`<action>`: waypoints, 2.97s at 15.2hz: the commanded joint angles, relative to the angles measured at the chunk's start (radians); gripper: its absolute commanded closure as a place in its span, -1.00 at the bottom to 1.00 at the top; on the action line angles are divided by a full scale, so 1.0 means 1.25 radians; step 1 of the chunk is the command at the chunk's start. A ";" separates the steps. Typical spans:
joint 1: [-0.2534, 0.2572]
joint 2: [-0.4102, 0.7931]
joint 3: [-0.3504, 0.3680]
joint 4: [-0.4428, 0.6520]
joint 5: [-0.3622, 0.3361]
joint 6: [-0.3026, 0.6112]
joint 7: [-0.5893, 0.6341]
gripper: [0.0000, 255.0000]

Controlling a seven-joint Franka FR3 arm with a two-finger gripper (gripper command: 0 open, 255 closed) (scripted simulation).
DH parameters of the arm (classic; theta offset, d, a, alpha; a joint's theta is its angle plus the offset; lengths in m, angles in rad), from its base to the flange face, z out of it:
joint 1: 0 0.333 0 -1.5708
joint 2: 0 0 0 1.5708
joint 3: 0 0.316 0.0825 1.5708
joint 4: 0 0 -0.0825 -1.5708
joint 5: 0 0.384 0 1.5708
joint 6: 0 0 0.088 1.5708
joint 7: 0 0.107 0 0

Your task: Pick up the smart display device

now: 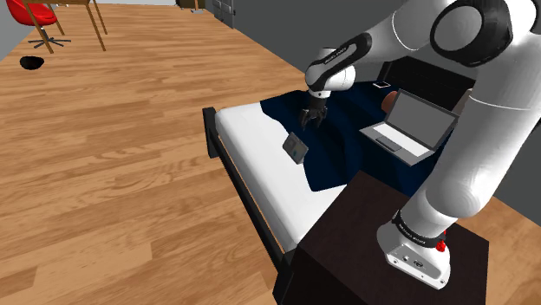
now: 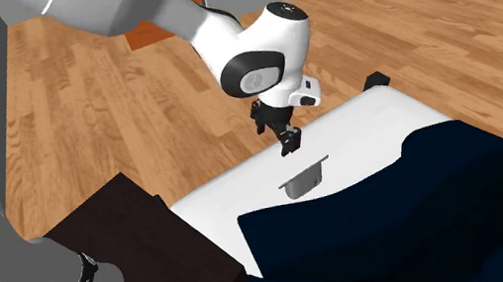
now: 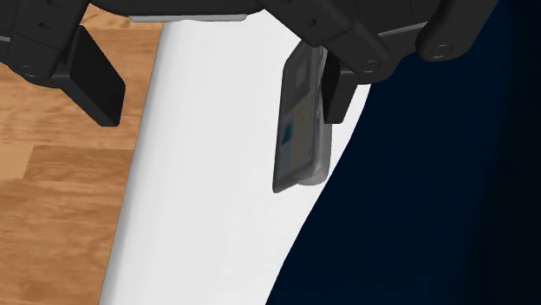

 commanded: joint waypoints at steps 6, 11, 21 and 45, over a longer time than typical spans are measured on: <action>-0.056 0.223 0.020 0.165 0.094 0.039 -0.058 -1.00; -0.103 0.380 0.040 0.310 0.137 0.040 -0.076 -1.00; -0.120 0.468 0.058 0.354 0.157 0.083 -0.092 -1.00; -0.101 0.349 0.031 0.320 0.126 -0.002 -0.063 1.00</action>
